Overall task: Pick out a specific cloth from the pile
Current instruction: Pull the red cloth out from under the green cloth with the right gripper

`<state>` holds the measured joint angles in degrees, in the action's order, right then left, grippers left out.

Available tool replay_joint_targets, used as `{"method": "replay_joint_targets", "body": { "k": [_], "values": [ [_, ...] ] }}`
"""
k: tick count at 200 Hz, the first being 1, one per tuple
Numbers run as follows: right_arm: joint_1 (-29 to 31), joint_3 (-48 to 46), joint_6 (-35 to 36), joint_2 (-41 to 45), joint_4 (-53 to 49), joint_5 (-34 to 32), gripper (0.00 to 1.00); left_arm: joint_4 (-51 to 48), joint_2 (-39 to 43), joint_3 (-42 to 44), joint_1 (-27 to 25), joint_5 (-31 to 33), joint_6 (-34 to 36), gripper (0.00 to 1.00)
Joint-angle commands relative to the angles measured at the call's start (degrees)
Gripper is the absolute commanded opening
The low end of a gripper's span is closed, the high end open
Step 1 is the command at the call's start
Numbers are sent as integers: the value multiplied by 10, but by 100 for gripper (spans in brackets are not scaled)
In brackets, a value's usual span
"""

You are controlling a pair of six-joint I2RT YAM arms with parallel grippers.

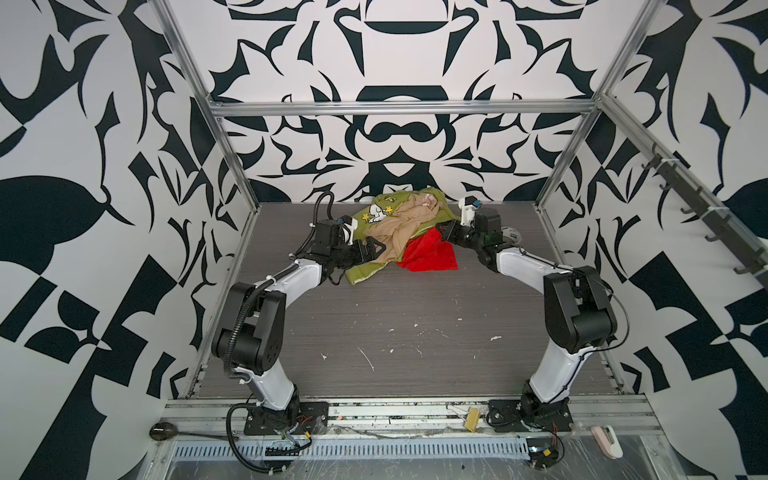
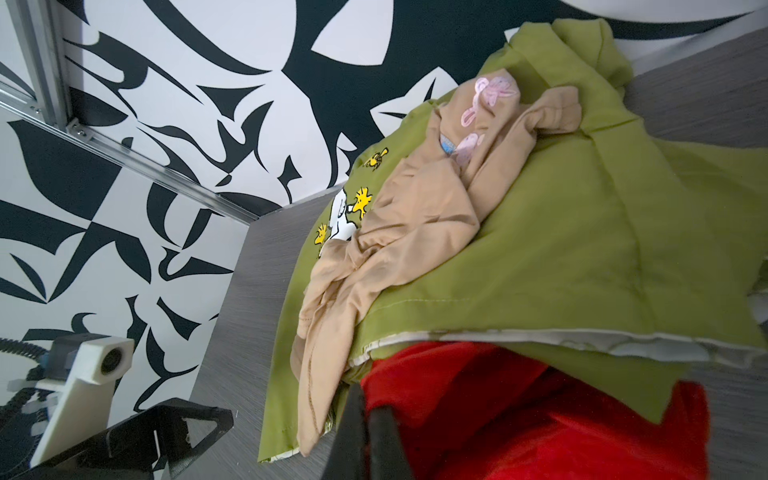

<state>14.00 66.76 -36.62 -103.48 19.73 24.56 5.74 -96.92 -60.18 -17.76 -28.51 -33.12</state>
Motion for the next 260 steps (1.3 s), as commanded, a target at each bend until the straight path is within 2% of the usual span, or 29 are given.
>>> {"method": "replay_joint_targets", "body": {
  "k": [1,227,240,260],
  "values": [
    [5,40,16,36,19,1,0,11,17,9,-3,-6,3,99],
    [31,57,37,92,5,-16,0,18,38,9,-3,-18,13,99],
    [30,56,37,93,4,-15,0,27,38,9,-6,-29,20,99],
    [30,53,34,90,10,2,0,31,35,-1,-29,-59,69,99]
  ]
}}
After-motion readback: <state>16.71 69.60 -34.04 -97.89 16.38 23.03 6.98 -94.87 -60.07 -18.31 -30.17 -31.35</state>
